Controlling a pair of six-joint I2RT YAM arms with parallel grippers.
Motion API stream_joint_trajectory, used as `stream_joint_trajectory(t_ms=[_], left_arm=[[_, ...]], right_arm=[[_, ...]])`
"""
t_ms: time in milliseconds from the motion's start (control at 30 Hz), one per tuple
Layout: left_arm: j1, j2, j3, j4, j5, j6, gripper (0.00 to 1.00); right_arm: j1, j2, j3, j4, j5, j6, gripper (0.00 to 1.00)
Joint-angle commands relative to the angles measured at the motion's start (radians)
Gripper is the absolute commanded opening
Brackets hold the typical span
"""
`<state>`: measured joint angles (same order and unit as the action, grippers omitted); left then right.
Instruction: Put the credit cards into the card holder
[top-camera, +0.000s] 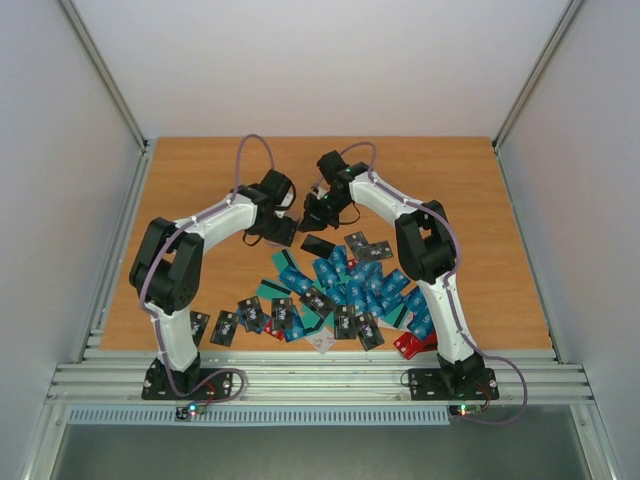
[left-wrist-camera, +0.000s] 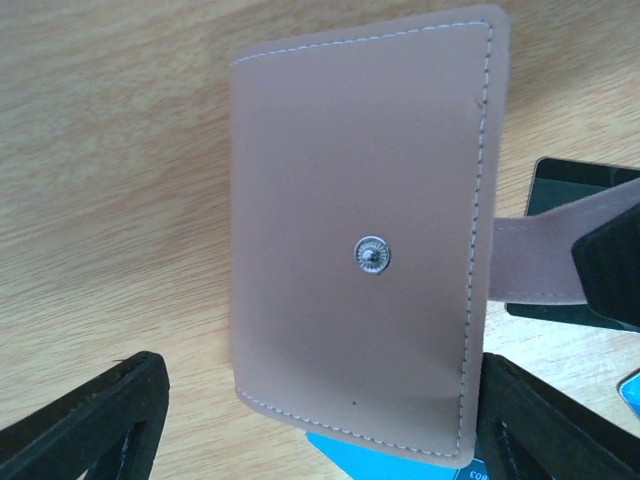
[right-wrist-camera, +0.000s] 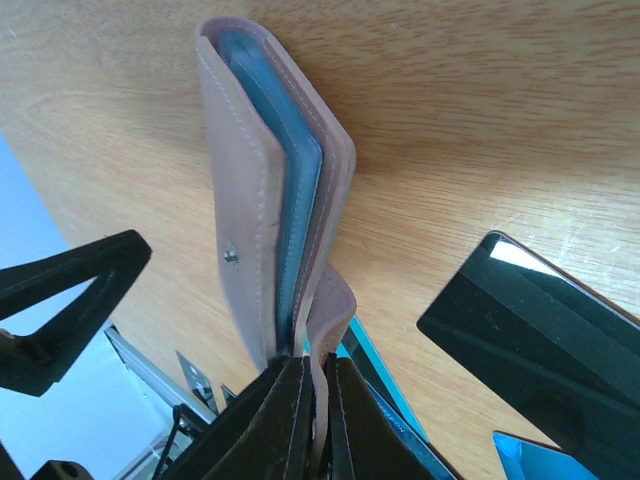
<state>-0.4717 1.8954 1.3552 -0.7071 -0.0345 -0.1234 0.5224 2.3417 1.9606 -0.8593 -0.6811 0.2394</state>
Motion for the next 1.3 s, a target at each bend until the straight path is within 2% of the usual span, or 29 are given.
stream_joint_trajectory(t_ms=[0,467,633,767,833,967,1133,1200,1267], left_arm=[[-0.002,-0.043,0.012,0.031,-0.059,-0.011,0.83],[0.032,-0.008,0.074,0.012,-0.099,-0.017,0.78],[0.074,0.013,0.089,0.014,-0.041,-0.021,0.72],[0.108,0.047,0.091,0.031,0.089,-0.02,0.68],[0.128,0.062,0.091,0.039,0.12,-0.027,0.61],[0.169,0.078,0.086,0.053,0.154,-0.036,0.4],[0.196,0.088,0.074,0.061,0.195,-0.029,0.08],[0.2,0.087,0.065,0.067,0.218,-0.032,0.01],[0.204,0.085,0.05,0.079,0.244,-0.051,0.0]], right_arm=[[0.007,-0.051,0.015,-0.043,-0.006,-0.036,0.01],[0.006,-0.054,0.016,-0.091,0.004,-0.089,0.01],[0.004,-0.044,0.025,-0.103,0.006,-0.103,0.01],[0.004,-0.025,0.052,-0.12,0.006,-0.115,0.01],[0.002,-0.017,0.064,-0.126,0.009,-0.121,0.01],[-0.005,-0.005,0.089,-0.146,0.019,-0.131,0.01],[-0.016,0.02,0.124,-0.162,0.031,-0.138,0.01],[-0.018,0.038,0.142,-0.168,0.038,-0.142,0.01],[-0.022,0.059,0.171,-0.179,0.051,-0.15,0.01]])
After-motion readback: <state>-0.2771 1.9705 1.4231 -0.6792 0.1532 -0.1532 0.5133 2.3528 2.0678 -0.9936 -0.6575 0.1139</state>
